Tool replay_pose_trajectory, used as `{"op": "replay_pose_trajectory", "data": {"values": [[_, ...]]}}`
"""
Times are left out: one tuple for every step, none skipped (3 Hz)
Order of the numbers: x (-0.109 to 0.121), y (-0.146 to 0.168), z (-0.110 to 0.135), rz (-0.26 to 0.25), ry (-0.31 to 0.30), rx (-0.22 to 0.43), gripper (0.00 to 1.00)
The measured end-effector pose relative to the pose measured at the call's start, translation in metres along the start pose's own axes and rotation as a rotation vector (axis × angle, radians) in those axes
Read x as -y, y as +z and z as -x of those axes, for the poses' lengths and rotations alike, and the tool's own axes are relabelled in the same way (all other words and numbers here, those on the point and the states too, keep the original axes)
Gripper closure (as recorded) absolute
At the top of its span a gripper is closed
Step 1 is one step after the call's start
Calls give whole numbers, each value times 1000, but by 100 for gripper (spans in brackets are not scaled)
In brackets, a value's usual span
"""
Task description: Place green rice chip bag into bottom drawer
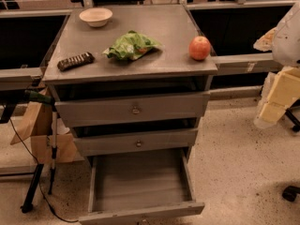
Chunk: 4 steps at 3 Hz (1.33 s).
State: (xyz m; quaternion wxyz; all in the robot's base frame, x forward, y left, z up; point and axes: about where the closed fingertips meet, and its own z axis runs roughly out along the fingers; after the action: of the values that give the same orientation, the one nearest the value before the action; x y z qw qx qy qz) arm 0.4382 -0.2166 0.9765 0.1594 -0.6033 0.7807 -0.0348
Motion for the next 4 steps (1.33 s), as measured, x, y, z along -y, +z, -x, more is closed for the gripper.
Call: {"op": "replay_pose_trajectory", "data": {"values": [[0,0,0,0,0,0,0],[16,1,14,-35,6,40,0],[58,10,58,-80,53,141,0],[108,21,126,-89,172,295,0]]}}
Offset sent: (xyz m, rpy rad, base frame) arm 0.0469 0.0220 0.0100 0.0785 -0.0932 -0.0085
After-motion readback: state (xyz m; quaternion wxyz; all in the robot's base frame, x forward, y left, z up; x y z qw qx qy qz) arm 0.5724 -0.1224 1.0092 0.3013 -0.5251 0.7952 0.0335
